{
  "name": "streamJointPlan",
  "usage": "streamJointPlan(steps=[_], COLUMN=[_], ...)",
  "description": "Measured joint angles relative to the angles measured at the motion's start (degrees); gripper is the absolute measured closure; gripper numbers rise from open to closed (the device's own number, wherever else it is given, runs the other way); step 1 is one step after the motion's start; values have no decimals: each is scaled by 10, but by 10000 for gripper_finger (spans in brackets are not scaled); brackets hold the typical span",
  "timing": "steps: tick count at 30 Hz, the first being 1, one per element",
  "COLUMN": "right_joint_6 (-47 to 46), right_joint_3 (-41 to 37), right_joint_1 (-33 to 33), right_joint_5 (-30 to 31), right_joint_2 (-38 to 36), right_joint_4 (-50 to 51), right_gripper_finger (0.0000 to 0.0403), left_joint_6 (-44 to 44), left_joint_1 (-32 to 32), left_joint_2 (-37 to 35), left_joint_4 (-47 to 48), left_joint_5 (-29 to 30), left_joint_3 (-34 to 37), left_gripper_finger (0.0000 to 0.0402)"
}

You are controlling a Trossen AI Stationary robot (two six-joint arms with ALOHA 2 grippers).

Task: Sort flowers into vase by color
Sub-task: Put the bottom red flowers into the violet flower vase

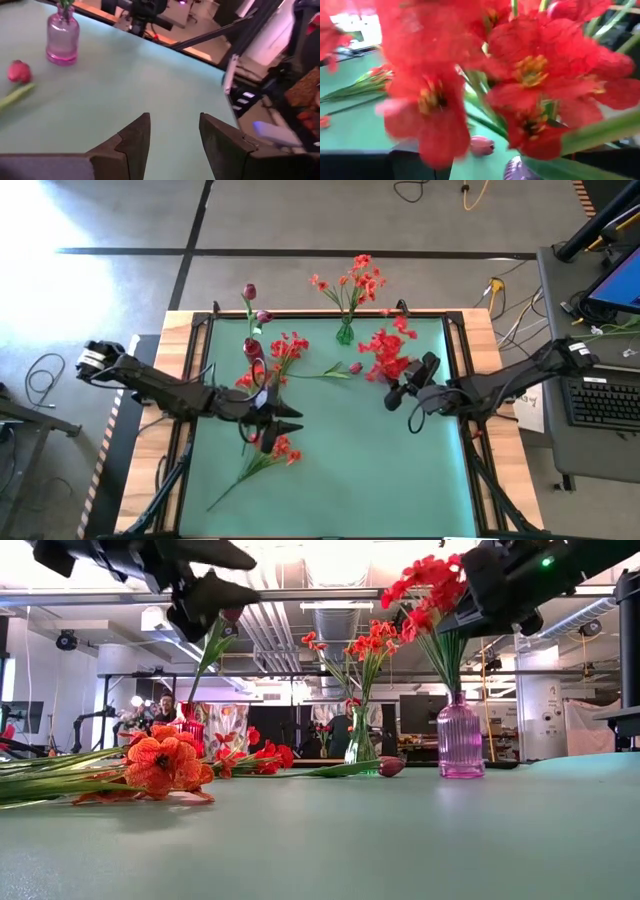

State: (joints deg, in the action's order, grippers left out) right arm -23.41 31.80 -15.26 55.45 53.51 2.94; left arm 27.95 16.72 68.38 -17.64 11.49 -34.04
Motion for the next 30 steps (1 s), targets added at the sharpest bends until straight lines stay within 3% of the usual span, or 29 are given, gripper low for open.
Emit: streamJointPlan(steps=[7,17,24,30], right_joint_6=[-2,-14,-99,-113], right_joint_3=[0,0,0,0], right_joint_1=[-16,-16,-16,-16], right_joint_5=[-18,11,6,-2], right_joint_2=[-9,-20,-55,-70], right_joint_4=[2,20,114,125], right_gripper_finger=[197,197,197,197], left_joint_6=[14,-14,-18,-18], left_joint_1=[33,46,49,49], left_joint_2=[0,0,0,0], left_joint_4=[36,263,282,283], left_joint_5=[0,0,0,2], left_joint_3=[-36,-146,-154,-151], left_gripper_finger=[243,243,243,243])
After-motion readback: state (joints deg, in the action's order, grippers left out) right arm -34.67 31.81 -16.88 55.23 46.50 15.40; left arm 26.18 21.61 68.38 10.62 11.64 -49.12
